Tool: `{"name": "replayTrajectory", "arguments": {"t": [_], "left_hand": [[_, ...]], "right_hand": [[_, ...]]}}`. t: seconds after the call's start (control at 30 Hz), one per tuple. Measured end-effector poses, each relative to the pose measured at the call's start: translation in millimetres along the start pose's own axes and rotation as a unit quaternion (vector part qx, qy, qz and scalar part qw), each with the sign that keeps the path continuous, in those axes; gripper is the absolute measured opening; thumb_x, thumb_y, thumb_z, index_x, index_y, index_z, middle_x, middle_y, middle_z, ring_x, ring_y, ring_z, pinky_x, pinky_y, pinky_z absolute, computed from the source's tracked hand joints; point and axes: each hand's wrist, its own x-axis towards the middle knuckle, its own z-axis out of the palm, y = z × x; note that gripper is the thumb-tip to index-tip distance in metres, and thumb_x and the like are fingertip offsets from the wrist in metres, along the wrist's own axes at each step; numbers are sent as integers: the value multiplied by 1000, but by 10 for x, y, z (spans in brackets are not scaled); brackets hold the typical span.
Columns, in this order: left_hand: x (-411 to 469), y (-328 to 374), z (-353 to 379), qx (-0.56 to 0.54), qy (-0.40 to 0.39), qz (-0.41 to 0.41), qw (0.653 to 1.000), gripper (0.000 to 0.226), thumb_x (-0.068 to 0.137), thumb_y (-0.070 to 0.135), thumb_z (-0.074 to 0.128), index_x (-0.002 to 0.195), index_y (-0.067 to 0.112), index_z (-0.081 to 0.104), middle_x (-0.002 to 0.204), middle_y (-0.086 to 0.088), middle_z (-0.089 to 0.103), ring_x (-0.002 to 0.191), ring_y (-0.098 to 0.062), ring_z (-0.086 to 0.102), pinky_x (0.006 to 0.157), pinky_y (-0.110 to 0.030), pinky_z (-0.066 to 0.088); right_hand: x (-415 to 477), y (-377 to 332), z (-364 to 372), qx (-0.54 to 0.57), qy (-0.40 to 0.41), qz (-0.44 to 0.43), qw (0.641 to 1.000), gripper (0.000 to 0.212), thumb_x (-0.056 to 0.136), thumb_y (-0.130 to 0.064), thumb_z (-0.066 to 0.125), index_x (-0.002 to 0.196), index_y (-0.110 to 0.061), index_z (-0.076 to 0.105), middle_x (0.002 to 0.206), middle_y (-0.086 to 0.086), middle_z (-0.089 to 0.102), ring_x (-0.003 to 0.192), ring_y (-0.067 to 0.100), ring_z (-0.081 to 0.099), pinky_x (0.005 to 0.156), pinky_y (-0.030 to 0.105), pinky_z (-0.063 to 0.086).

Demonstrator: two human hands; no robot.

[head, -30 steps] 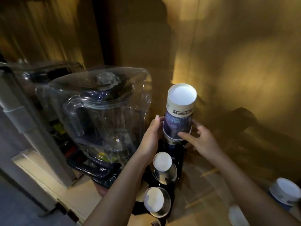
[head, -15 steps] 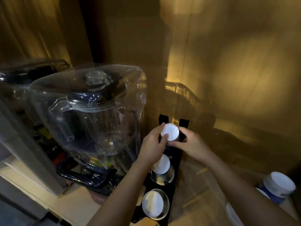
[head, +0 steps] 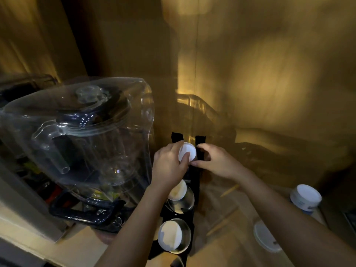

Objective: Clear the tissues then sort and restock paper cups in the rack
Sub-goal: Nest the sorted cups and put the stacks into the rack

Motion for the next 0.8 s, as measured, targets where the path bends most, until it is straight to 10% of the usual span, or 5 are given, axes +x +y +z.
{"name": "replayTrajectory", "arguments": {"t": [0.27, 0.47, 0.8], "left_hand": [[60, 895, 132, -167, -18, 0, 986, 38, 91, 31, 54, 126, 15, 54, 123, -7, 62, 105, -27, 61, 91, -37, 49], [-14, 1163, 647, -261, -98, -49, 959, 29, 89, 29, 58, 115, 16, 62, 112, -1, 67, 101, -12, 60, 86, -25, 47], [-640, 1069, 1898, -347, -242, -253, 870, 8, 89, 12, 57, 89, 13, 65, 86, -1, 65, 92, -23, 60, 72, -22, 44]], "right_hand": [[-409, 332, -482, -2, 77, 35, 996, 39, 84, -31, 61, 119, -15, 55, 113, 8, 64, 101, 20, 57, 87, 35, 47], [-911, 840, -614, 22, 150, 89, 984, 38, 83, -31, 63, 117, -16, 56, 96, 0, 61, 86, 13, 58, 65, 19, 41], [-1643, 1645, -232, 41, 138, 194, 970, 63, 77, -43, 67, 129, -18, 42, 131, 6, 48, 122, 22, 43, 101, 40, 38]]}}
